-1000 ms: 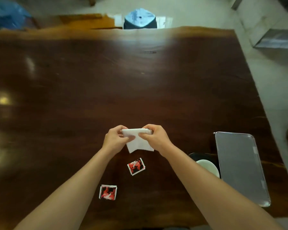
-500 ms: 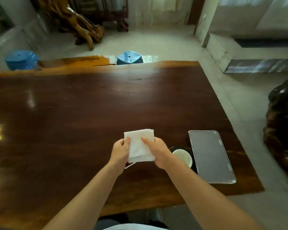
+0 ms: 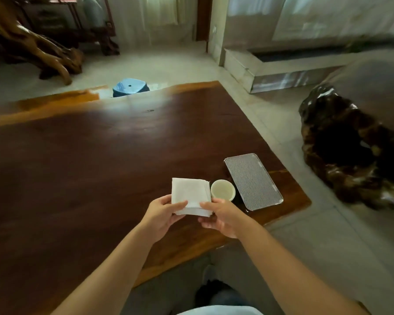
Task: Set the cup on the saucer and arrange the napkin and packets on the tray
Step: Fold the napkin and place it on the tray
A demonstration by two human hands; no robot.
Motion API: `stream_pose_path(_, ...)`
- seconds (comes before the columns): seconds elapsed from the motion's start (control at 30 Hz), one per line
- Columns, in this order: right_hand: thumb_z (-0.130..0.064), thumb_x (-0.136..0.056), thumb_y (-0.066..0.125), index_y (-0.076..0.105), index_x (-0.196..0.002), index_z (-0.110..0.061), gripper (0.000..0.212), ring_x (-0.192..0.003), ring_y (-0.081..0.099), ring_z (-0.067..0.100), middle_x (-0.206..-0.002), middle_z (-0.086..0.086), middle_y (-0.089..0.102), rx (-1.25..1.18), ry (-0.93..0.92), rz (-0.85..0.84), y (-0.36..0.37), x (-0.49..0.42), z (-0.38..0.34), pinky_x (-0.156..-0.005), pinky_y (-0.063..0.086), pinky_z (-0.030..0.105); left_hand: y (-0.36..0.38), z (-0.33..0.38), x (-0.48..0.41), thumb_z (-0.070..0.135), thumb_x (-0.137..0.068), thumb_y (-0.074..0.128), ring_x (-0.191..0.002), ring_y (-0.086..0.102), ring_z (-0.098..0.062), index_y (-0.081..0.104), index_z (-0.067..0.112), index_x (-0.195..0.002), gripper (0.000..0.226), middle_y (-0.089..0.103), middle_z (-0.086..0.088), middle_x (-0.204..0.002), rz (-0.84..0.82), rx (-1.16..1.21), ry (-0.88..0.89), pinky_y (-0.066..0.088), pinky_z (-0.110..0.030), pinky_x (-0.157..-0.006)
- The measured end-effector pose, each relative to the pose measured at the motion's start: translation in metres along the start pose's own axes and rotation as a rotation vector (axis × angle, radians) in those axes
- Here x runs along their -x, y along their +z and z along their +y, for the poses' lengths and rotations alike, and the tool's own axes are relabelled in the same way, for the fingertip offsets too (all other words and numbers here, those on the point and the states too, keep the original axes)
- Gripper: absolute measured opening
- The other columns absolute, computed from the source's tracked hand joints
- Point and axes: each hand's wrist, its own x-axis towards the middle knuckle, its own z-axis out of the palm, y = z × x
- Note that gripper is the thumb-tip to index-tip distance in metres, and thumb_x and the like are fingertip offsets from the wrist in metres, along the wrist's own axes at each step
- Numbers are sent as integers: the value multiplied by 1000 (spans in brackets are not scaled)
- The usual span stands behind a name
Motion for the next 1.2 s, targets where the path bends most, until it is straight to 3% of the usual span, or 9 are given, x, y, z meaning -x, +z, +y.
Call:
stream_pose_path(0.1,-12,-94,68,51,-138,-6,47,-101,65,30,-131,19,58,-48,-12,10,-6,9,15,-76,59,36,-2,-16,5,3,-83,77,-103,72,-24,65,2,-118,36,68,-13,-118,-28,17,-72,63,-32,-79)
stream_pose_path(0.27,-4,-93,66,50,-141,-8,51,-117,63,31,-131,12,59,-93,-39,18,-19,15,22,-95,57,46,1,-25,-1,4,-81,80,-95,77,-28,68,4,-104,26,67,-15,-116,-5,-37,-207,64,-38,-79)
stream_pose_path(0.4,3,-93,63,52,-138,-10,48,-117,63,33,-130,14,60,-135,-54,13,-38,15,18,-91,59,42,17,-28,-14,6,-78,83,-89,78,-27,68,9,-100,27,69,-15,-114,15,-117,-168,64,-35,-73)
stream_pose_path(0.63,8,-88,67,50,-138,-2,54,-107,69,35,-127,20,62,-190,-26,80,-95,-18,-16,-88,61,42,74,-22,-55,-3,-84,75,-100,74,-32,68,5,-105,24,67,-15,-119,19,-84,-164,64,-37,-80)
stream_pose_path(0.73,9,-86,69,51,-137,-1,55,-100,73,34,-123,21,65,-211,-15,102,-131,-46,-36,-88,61,41,108,-21,-83,-2,-87,72,-96,76,-31,67,6,-109,24,70,-16,-115,36,-57,-162,64,-37,-80)
stream_pose_path(0.97,10,-89,65,51,-137,-3,52,-91,76,30,-115,19,68,-164,61,87,-227,-113,-88,-75,64,34,201,-24,-164,-6,-88,69,-92,76,-35,70,-2,-104,16,71,-24,-110,153,-34,-174,64,-35,-75)
stream_pose_path(1.2,6,-85,71,57,-130,-3,47,-89,76,30,-112,18,68,-31,97,164,-290,-170,-122,-71,63,32,257,-43,-235,-1,-87,71,-91,76,-26,70,5,-102,16,69,-15,-108,323,58,-334,62,-26,-68)
